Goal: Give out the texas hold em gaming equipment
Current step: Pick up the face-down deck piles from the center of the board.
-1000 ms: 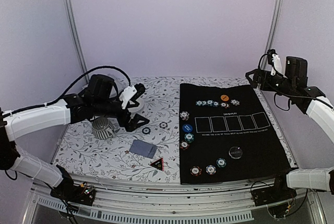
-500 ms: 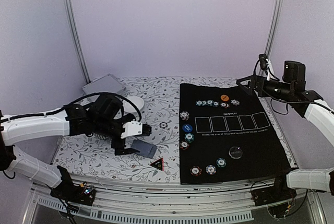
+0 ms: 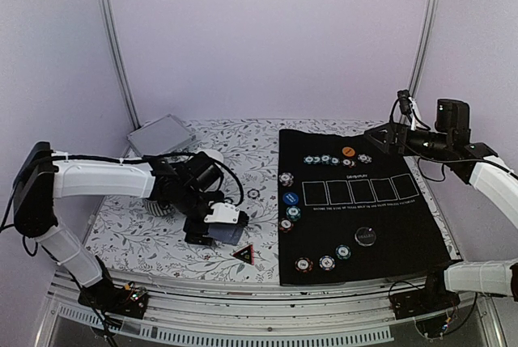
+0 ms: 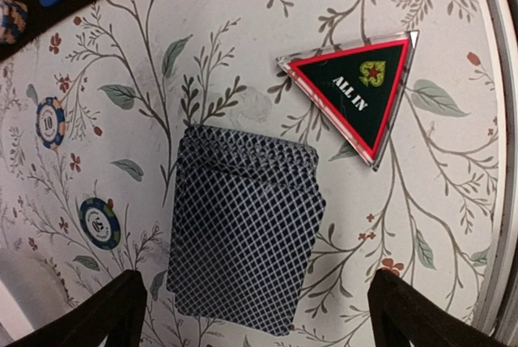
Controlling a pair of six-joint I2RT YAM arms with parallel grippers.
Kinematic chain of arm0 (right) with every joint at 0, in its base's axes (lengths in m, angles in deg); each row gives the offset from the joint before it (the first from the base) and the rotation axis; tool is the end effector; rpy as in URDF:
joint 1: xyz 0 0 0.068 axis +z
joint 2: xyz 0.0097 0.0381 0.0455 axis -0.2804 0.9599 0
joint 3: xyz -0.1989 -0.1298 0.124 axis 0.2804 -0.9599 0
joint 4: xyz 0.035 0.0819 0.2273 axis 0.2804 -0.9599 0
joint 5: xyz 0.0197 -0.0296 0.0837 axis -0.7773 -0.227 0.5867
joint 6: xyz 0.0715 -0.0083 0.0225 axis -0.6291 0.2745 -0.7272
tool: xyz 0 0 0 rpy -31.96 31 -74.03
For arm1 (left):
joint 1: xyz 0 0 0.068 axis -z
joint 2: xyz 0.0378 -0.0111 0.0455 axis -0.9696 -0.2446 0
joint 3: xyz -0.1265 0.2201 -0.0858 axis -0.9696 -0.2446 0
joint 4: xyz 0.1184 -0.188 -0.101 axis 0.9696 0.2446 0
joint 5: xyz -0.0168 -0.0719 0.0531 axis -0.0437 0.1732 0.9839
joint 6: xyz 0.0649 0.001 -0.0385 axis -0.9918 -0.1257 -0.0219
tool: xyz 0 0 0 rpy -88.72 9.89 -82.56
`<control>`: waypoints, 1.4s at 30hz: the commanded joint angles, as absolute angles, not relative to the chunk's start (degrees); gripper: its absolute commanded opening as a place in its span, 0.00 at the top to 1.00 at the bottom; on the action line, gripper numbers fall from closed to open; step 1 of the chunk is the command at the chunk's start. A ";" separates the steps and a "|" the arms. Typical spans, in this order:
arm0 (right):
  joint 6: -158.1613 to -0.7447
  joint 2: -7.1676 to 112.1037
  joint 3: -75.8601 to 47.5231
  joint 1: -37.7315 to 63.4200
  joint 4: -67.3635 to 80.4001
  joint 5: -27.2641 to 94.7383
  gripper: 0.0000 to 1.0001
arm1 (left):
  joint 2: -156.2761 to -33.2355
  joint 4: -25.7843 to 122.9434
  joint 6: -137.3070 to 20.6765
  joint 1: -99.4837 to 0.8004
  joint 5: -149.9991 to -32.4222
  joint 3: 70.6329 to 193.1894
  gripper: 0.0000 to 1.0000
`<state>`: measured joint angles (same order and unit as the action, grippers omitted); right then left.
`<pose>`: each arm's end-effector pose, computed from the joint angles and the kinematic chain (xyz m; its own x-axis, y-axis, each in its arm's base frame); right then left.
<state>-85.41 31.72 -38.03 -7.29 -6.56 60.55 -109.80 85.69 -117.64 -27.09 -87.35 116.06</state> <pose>0.2332 0.0732 0.3163 -0.5073 0.1042 -0.8554 -0.5475 0.7275 0.4134 0.1889 -0.2227 0.1666 0.1539 0.9438 -0.2924 0.9722 -0.0918 0.2153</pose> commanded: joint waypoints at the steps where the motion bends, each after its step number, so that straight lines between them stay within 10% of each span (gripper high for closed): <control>1: -85.62 32.37 -38.46 -7.22 -6.33 62.46 0.01 | -113.89 85.16 -120.69 -27.76 -87.10 117.59 0.02; 20: -85.56 33.10 -38.37 -7.24 -6.60 62.40 0.01 | -126.05 91.73 -123.60 -28.99 -89.26 125.88 0.02; 42: -86.39 33.46 -37.93 -7.24 -7.39 63.18 0.01 | -123.41 84.27 -118.13 -27.48 -86.38 122.06 0.42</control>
